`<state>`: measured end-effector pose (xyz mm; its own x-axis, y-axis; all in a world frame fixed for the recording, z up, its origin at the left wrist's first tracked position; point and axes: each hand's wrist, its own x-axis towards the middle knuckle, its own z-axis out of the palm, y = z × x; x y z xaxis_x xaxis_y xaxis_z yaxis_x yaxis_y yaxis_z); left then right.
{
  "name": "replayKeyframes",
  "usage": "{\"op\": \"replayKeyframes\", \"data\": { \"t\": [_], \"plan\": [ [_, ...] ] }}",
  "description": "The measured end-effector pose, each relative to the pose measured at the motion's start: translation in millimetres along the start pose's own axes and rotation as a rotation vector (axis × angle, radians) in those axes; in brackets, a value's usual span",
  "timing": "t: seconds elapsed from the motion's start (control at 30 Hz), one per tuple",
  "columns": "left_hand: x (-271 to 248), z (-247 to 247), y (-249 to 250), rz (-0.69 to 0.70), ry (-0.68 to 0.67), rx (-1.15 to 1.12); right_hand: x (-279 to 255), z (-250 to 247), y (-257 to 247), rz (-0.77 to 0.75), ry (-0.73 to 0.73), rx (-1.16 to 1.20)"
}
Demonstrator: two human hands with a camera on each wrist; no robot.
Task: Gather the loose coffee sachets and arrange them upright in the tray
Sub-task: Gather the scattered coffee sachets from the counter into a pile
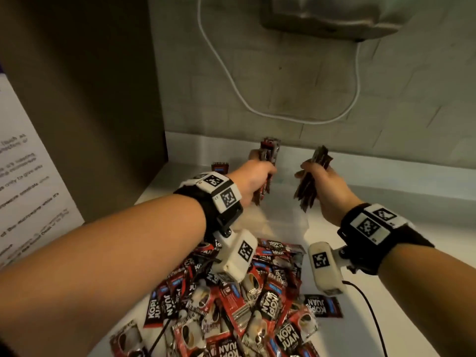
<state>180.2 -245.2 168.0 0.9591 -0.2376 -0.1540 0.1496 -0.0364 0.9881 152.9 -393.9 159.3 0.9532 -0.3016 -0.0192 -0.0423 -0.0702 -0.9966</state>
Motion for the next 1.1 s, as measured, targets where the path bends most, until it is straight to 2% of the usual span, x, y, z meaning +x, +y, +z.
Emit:
{"op": "replayKeyframes", "data": {
  "t": [0.23, 0.33, 0.43, 0.5, 0.7, 0.8, 0.9, 1.0, 1.1],
  "plan": [
    [38.6, 30.2, -30.1, 0.03, -0.044, 0.23, 25.2, 5.1, 28.9, 0.076, -0.155, -0.161],
    [46.5, 36.4, -42.0, 0.025, -0.094, 0.291, 30.7, 3.6, 42.2, 0.074, -0.15, -0.164],
    [56.7, 43.4, -49.6, -0.046, -0.181, 0.327, 31.8, 1.8, 48.1, 0.09, -0.138, -0.151],
    [70.6, 48.4, -59.1, -0.097, -0.183, 0.367, 35.1, 0.3, 54.4, 0.091, -0.144, -0.125],
    [53.2, 47.3, -47.2, -0.111, -0.286, 0.632, 46.1, -6.2, 70.7, 0.052, -0.172, -0.134],
    [53.1, 48.4, -46.3, -0.084, -0.287, 0.775, 48.5, -6.1, 72.2, 0.061, -0.184, -0.19],
    [54.3, 49.3, -44.4, -0.07, -0.281, 0.82, 58.6, -8.6, 82.6, 0.075, -0.205, -0.256],
    [51.2, 52.4, -44.3, -0.057, -0.285, 0.833, 72.5, -21.1, 98.8, 0.136, -0.286, -0.212],
    [46.1, 51.8, -44.0, -0.039, -0.292, 0.809, 44.8, -20.3, 68.9, 0.169, -0.335, -0.169]
  ]
}}
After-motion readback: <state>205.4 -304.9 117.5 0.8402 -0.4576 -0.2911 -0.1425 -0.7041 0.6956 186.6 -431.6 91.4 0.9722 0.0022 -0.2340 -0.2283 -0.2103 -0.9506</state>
